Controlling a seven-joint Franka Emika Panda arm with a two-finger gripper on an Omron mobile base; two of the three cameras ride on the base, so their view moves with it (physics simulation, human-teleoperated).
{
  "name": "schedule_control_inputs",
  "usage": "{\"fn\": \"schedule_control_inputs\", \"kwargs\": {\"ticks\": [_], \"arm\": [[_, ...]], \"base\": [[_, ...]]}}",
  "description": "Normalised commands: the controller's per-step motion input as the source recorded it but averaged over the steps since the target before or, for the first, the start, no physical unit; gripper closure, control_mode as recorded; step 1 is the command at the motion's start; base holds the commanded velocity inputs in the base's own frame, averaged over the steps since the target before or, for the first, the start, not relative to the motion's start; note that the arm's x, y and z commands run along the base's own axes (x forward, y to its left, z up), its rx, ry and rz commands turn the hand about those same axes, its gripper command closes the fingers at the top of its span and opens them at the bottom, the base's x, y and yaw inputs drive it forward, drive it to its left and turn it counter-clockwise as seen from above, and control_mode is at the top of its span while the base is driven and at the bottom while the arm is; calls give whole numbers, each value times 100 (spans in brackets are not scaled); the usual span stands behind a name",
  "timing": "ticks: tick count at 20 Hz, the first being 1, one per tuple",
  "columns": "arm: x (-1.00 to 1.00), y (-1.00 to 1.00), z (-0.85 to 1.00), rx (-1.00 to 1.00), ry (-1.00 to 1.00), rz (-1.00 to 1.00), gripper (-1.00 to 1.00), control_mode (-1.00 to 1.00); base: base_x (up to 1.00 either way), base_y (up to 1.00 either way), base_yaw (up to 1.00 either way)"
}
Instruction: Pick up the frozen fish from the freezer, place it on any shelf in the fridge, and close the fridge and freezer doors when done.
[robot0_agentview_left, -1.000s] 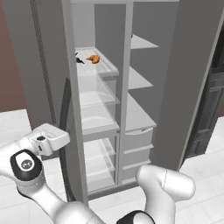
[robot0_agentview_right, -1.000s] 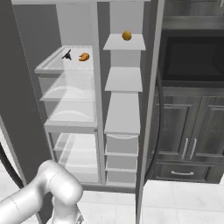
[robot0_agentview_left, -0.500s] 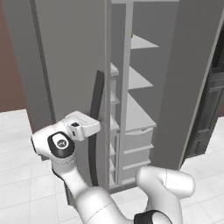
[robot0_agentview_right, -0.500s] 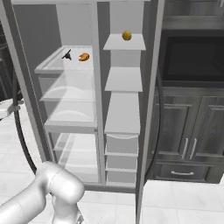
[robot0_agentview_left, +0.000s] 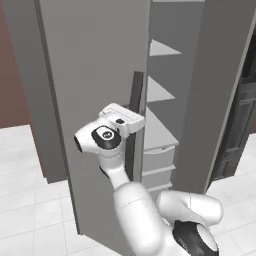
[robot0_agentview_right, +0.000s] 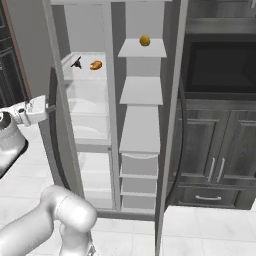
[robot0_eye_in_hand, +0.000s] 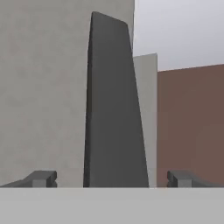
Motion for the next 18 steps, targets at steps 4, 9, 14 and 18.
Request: {"fn": "schedule_control_inputs", "kwargs": {"ticks": [4,9,14,18], "arm": [[77,-70,24,0,-5,0,-100,-100],[89,-50,0,1,3,0,-100,-100],[72,-37,0,0,6,0,-100,-100],[66,-29,0,0,4,0,-100,-100]], "base": [[0,0,0],[0,0,0],[0,0,0],[0,0,0]]}}
